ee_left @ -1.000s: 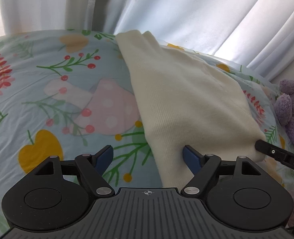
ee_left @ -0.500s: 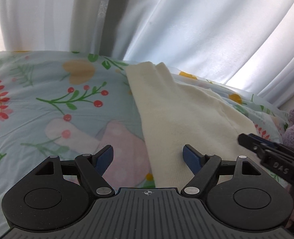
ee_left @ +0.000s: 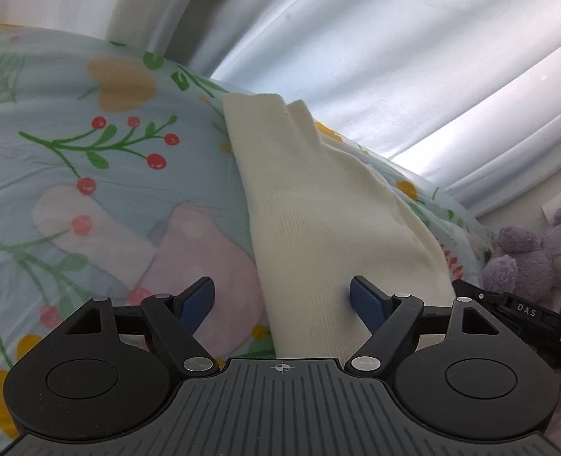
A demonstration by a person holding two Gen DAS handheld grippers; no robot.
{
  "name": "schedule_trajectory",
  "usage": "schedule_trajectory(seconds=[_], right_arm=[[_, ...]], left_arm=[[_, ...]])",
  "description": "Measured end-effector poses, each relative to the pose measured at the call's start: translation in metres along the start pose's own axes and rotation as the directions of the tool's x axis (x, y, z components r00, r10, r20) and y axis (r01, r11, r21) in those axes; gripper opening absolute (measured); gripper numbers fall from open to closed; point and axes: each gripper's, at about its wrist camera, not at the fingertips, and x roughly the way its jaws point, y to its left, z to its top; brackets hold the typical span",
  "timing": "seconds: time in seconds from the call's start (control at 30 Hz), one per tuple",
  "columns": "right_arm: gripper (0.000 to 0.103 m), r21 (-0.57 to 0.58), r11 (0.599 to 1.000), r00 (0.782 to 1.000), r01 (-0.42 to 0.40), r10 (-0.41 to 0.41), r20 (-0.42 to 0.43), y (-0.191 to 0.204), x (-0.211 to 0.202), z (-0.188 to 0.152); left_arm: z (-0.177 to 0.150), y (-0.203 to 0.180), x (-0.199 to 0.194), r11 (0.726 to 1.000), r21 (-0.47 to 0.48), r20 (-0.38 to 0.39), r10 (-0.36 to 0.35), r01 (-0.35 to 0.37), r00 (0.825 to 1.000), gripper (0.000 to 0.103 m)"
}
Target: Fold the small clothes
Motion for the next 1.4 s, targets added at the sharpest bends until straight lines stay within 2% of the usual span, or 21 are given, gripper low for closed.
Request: schedule_trajectory(seconds=[0.07,0.17,0.3,0.37,0.47,0.6,0.67,0.73,0.8,0.9,0.97,1.0,1.03,1.17,1.23,1.33,1.37,1.4], right_arm=[[0.041,0.119,0.989,0.994,-0.093,0.099,-0.051,-0.024,0.003,0.000],[0.043,0.181,0.968,0.979,-0.172,0.188,-0.075,-0.038,0.012,-0.004],[0.045,0.254,0.938,0.961,-0.235,0.263,-0.083,-0.042,0.027,-0.007],[0.048,0.284,0.920,0.949,-0.270,0.304,-0.081,-0.046,0.035,-0.006],[0.050,0.360,0.864,0.911,-0.353,0.404,-0.077,-0.056,0.047,-0.006],[0.056,0.415,0.799,0.868,-0.435,0.495,-0.043,-0.058,0.058,-0.006],[0.063,0.421,0.777,0.850,-0.468,0.526,-0.025,-0.055,0.061,-0.004],[0.076,0.419,0.758,0.832,-0.500,0.555,-0.013,-0.051,0.062,-0.002],[0.081,0.416,0.745,0.818,-0.522,0.575,-0.005,-0.051,0.060,-0.002],[0.075,0.376,0.784,0.840,-0.493,0.542,-0.030,-0.045,0.058,-0.001],[0.057,0.339,0.830,0.869,-0.443,0.490,-0.063,-0.039,0.060,-0.002],[0.042,0.326,0.845,0.879,-0.424,0.471,-0.076,-0.038,0.061,-0.003],[0.037,0.321,0.849,0.882,-0.419,0.465,-0.078,-0.038,0.061,-0.004],[0.039,0.336,0.842,0.878,-0.422,0.472,-0.081,-0.041,0.062,-0.004],[0.040,0.337,0.845,0.880,-0.415,0.467,-0.084,-0.039,0.064,-0.003],[0.037,0.326,0.866,0.901,-0.380,0.426,-0.081,-0.032,0.061,-0.003],[0.036,0.299,0.884,0.912,-0.361,0.401,-0.083,-0.026,0.058,-0.003],[0.033,0.275,0.897,0.921,-0.346,0.381,-0.082,-0.022,0.053,-0.004]], left_arm=[[-0.002,0.001,0.001,1.000,-0.005,-0.002,-0.030,0.030,1.000,0.082],[-0.003,-0.005,0.010,0.996,-0.002,-0.026,-0.093,0.093,0.995,0.081],[-0.002,-0.007,0.022,0.991,-0.011,-0.031,-0.131,0.131,0.991,0.081],[0.000,-0.004,0.024,0.988,-0.044,-0.034,-0.153,0.151,0.988,0.081],[0.006,0.005,0.027,0.974,-0.123,-0.031,-0.196,0.191,0.980,0.080],[0.010,0.010,0.031,0.965,-0.169,-0.031,-0.210,0.202,0.977,0.070],[0.010,0.011,0.032,0.967,-0.157,-0.032,-0.209,0.202,0.977,0.065],[0.010,0.013,0.030,0.969,-0.150,-0.035,-0.205,0.198,0.978,0.059],[0.009,0.016,0.029,0.964,-0.166,-0.037,-0.217,0.209,0.975,0.059],[0.009,0.018,0.029,0.960,-0.180,-0.033,-0.224,0.215,0.974,0.059],[0.009,0.017,0.028,0.963,-0.167,-0.034,-0.222,0.213,0.975,0.058],[0.009,0.017,0.027,0.965,-0.159,-0.035,-0.215,0.207,0.976,0.056],[0.009,0.018,0.028,0.965,-0.160,-0.036,-0.215,0.207,0.976,0.054],[0.009,0.024,0.029,0.955,-0.196,-0.032,-0.232,0.221,0.972,0.052],[0.008,0.023,0.030,0.952,-0.208,-0.014,-0.230,0.223,0.973,0.054],[0.007,0.019,0.029,0.954,-0.214,-0.007,-0.216,0.210,0.976,0.054],[0.007,0.016,0.028,0.961,-0.196,-0.005,-0.201,0.196,0.980,0.052],[0.007,0.013,0.026,0.967,-0.171,-0.002,-0.192,0.189,0.981,0.046]])
